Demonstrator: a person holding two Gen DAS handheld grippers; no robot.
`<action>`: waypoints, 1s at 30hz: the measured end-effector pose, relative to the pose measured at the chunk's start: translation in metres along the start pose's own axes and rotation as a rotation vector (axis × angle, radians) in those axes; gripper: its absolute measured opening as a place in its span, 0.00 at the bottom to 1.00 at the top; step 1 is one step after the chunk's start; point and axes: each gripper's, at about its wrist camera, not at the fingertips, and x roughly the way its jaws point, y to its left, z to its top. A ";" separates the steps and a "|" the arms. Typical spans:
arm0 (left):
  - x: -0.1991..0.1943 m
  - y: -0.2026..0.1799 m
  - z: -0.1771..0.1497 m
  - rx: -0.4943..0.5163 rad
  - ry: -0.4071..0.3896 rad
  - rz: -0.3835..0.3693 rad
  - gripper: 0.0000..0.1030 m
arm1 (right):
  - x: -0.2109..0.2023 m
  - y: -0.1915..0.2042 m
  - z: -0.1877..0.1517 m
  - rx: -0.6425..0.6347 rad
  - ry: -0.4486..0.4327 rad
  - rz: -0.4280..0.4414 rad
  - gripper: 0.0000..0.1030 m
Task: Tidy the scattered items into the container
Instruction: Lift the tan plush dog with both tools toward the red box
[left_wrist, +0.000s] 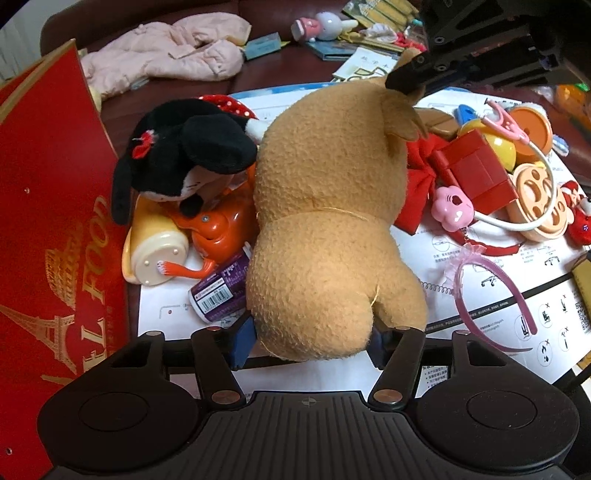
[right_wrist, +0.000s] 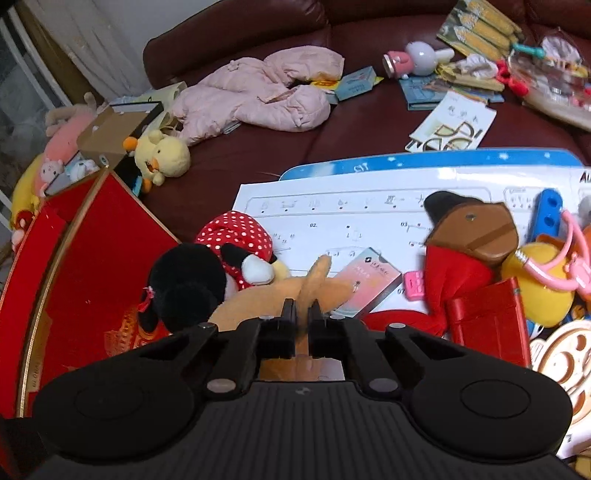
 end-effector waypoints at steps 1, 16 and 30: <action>0.000 -0.001 0.001 0.002 0.003 0.002 0.59 | -0.001 -0.001 -0.001 0.002 -0.001 0.003 0.07; 0.005 -0.007 0.002 0.013 0.054 0.084 0.58 | -0.014 0.007 -0.001 -0.001 -0.023 0.075 0.07; -0.009 -0.010 -0.002 0.037 0.018 0.084 0.50 | -0.024 0.004 -0.006 0.016 -0.046 0.078 0.07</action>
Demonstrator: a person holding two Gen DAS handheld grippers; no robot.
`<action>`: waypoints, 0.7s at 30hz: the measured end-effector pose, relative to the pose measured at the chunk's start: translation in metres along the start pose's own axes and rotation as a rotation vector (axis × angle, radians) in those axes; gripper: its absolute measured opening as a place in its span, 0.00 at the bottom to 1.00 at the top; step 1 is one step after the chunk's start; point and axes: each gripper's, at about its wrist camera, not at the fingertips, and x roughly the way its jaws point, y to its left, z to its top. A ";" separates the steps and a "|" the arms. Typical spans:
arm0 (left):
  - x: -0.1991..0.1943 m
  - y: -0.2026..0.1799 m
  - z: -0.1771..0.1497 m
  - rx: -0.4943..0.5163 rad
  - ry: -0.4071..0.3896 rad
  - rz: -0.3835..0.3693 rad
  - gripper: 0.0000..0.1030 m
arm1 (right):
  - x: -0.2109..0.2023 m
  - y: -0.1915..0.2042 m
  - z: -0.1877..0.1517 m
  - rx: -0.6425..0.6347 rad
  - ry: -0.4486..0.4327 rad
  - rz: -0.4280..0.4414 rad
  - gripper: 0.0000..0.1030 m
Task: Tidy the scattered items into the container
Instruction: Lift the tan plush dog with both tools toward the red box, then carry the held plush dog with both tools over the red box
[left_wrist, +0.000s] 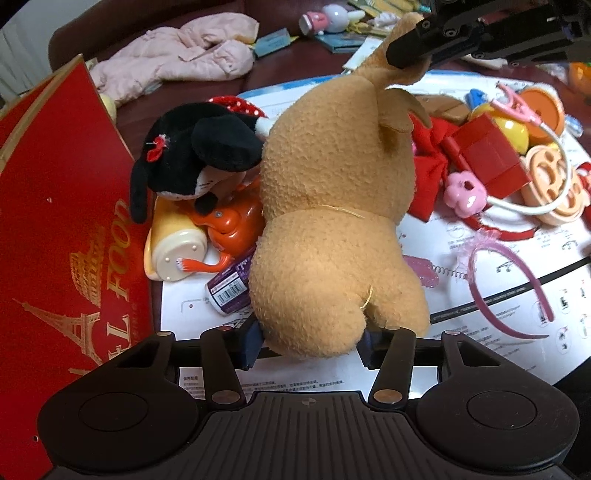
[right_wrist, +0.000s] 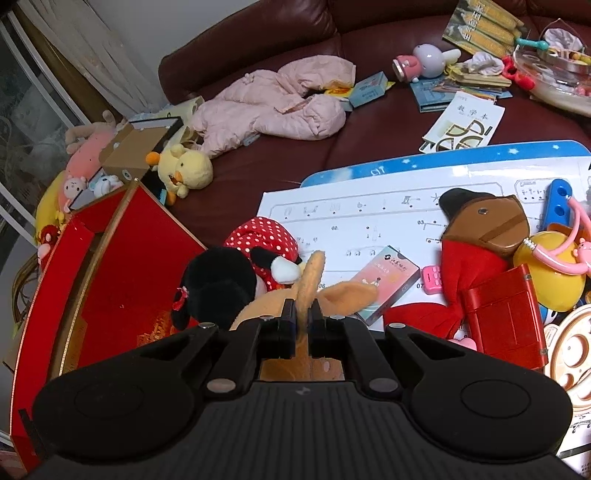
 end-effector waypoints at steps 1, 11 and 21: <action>-0.002 0.001 -0.001 -0.002 -0.005 -0.011 0.50 | -0.003 0.000 0.001 -0.002 -0.007 0.006 0.07; 0.003 0.009 -0.006 -0.020 0.017 -0.077 0.50 | 0.010 -0.014 -0.004 0.043 0.037 0.013 0.07; 0.005 0.004 -0.003 0.037 0.021 -0.076 0.53 | 0.042 -0.019 0.004 0.191 0.077 0.088 0.39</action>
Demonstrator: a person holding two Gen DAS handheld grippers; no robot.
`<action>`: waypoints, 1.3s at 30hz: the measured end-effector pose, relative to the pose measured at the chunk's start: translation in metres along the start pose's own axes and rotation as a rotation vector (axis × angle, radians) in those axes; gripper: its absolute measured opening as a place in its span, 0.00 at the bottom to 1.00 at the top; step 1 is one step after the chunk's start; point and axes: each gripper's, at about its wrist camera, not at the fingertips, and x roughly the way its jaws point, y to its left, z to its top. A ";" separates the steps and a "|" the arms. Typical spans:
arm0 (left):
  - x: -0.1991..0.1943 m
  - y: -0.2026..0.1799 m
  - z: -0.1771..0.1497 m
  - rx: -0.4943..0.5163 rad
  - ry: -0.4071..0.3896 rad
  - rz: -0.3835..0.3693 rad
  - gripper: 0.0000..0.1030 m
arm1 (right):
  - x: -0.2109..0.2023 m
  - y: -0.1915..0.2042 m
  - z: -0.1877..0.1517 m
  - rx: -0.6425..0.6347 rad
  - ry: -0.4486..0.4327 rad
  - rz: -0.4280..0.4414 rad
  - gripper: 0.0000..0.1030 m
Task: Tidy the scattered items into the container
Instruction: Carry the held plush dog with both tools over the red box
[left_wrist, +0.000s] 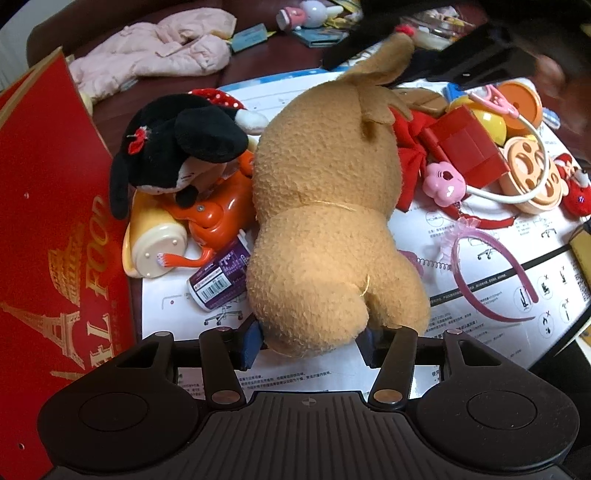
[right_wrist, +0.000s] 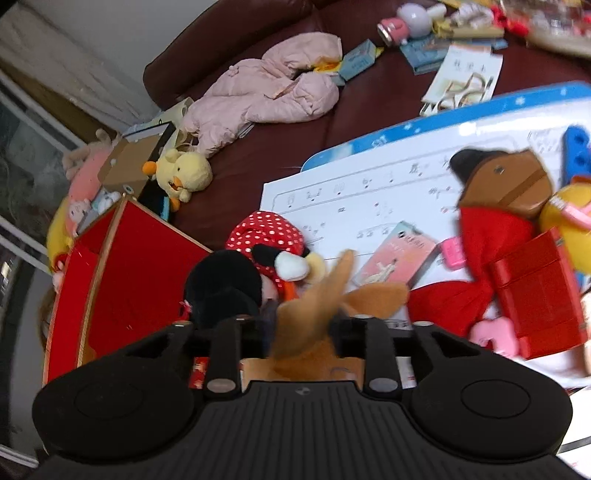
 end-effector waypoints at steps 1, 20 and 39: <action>0.001 -0.001 0.001 0.004 0.002 0.003 0.54 | 0.004 0.000 0.001 0.010 0.007 0.005 0.39; -0.001 0.017 0.012 -0.066 0.027 0.008 0.43 | -0.004 -0.002 0.000 -0.002 -0.016 0.020 0.08; -0.053 -0.006 0.014 -0.024 -0.117 0.078 0.43 | -0.062 0.019 0.000 -0.038 -0.124 0.065 0.08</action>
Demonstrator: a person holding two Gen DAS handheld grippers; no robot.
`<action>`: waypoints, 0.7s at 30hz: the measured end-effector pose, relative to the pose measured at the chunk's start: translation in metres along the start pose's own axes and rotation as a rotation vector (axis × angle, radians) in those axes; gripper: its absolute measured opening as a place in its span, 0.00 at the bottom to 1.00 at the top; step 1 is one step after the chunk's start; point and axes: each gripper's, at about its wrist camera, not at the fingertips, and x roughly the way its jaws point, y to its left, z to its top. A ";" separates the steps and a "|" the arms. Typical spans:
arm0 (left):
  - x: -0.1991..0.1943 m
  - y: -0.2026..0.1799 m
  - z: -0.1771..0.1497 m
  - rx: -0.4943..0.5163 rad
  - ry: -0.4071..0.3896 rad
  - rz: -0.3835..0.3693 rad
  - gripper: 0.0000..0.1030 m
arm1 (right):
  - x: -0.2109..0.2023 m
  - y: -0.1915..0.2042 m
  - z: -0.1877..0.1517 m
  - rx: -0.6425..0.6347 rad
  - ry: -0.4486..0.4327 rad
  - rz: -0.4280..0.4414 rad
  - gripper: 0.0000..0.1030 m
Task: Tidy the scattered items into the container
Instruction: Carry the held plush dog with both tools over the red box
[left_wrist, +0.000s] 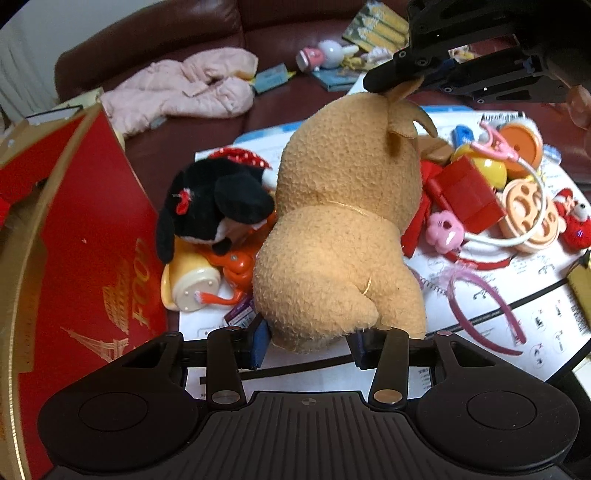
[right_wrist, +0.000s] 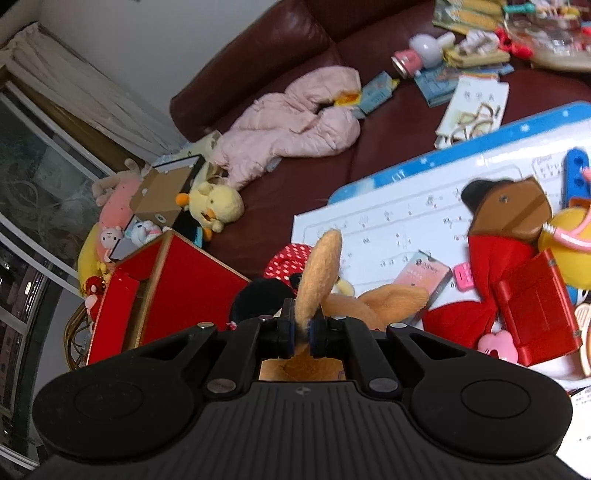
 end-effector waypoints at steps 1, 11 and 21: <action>-0.004 0.001 0.000 -0.006 -0.011 -0.001 0.43 | -0.005 0.004 0.001 -0.008 -0.009 0.004 0.08; -0.041 0.004 -0.003 -0.024 -0.105 0.014 0.43 | -0.038 0.038 -0.001 -0.078 -0.071 0.033 0.08; -0.066 0.010 -0.013 -0.071 -0.143 0.015 0.43 | -0.057 0.061 -0.011 -0.127 -0.089 0.061 0.08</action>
